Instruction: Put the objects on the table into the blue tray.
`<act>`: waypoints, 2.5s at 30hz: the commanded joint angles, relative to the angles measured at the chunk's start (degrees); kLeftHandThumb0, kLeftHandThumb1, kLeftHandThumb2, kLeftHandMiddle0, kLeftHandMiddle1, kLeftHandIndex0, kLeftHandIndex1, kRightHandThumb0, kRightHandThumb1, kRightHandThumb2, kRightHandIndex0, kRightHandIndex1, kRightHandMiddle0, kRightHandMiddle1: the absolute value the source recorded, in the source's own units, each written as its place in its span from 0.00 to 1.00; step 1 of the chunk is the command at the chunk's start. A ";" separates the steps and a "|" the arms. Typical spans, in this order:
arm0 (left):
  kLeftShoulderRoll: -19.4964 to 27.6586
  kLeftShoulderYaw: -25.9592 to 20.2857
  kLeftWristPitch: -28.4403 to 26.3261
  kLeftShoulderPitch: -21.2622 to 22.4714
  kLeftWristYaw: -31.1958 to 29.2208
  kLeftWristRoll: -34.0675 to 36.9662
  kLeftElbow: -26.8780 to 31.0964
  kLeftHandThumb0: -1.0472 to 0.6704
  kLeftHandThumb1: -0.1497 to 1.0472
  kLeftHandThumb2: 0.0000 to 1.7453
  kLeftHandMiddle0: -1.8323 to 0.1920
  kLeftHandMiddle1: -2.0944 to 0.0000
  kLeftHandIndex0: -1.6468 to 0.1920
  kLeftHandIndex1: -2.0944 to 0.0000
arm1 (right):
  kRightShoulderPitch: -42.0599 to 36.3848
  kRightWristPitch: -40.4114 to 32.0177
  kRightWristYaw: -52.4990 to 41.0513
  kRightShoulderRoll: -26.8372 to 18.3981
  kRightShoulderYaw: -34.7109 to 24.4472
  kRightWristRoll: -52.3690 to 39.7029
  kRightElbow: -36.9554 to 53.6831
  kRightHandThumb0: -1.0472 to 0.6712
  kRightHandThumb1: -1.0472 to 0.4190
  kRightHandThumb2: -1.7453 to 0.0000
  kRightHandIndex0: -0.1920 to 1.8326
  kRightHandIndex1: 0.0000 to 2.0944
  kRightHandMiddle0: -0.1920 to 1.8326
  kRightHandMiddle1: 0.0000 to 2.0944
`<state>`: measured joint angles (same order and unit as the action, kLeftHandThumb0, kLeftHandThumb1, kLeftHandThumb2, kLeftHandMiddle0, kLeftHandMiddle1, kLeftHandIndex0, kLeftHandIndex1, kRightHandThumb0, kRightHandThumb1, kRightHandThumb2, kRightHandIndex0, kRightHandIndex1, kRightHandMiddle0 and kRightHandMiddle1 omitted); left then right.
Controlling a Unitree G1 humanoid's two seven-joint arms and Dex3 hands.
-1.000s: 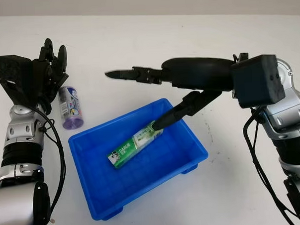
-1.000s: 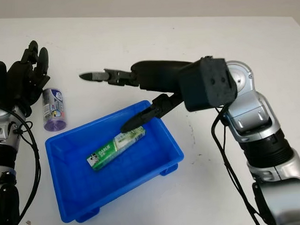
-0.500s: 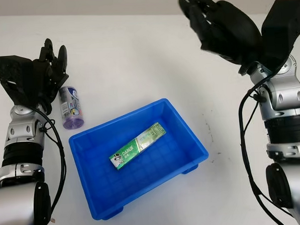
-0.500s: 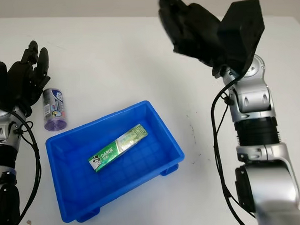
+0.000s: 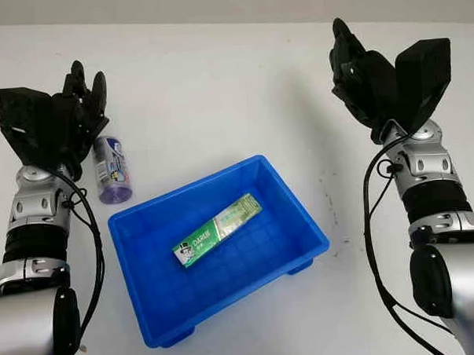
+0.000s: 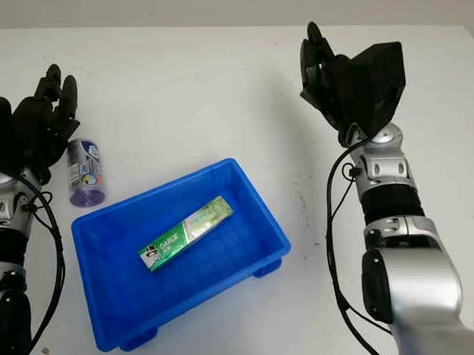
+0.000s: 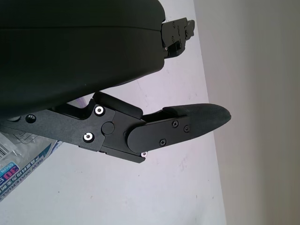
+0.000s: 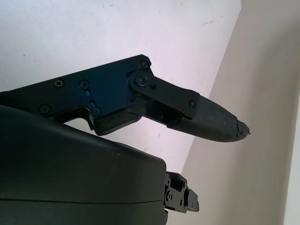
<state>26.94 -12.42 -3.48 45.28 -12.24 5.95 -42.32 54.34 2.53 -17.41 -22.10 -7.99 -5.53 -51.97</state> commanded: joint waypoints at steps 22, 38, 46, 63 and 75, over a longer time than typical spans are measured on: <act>11.17 3.15 3.98 -0.02 -13.62 -2.65 14.36 0.21 1.00 0.32 0.99 0.99 0.98 0.98 | 2.31 0.21 0.34 1.17 -0.42 -0.23 -2.32 0.16 0.00 0.51 0.00 0.00 0.00 0.00; 32.96 16.08 20.41 5.47 -27.59 -26.21 20.81 0.45 0.80 0.02 0.98 0.98 0.94 0.98 | 1.78 -0.68 1.95 2.25 -0.93 -0.49 -1.53 0.16 0.00 0.53 0.00 0.00 0.00 0.00; 35.68 22.11 39.95 14.20 -27.67 -34.73 12.10 0.47 0.77 0.02 0.92 0.96 0.89 0.96 | 1.77 -0.41 1.82 2.28 -1.02 -0.41 -2.06 0.18 0.00 0.53 0.00 0.00 0.00 0.00; 42.09 32.75 74.37 26.01 2.20 -71.96 8.80 0.61 0.97 0.12 0.91 0.98 0.89 0.97 | 2.61 -0.04 1.78 3.38 -1.07 -0.17 -3.86 0.17 0.00 0.53 0.00 0.00 0.00 0.00; 39.48 38.09 73.03 22.20 9.21 -75.96 4.20 0.60 1.00 0.14 0.93 0.97 0.89 0.97 | 2.03 -0.15 1.70 3.16 -0.91 0.19 -3.77 0.17 0.00 0.53 0.00 0.00 0.00 0.00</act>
<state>66.71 24.96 70.02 68.37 -3.63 -70.46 -37.42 56.06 1.91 -15.76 -18.62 -8.75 -5.40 -55.97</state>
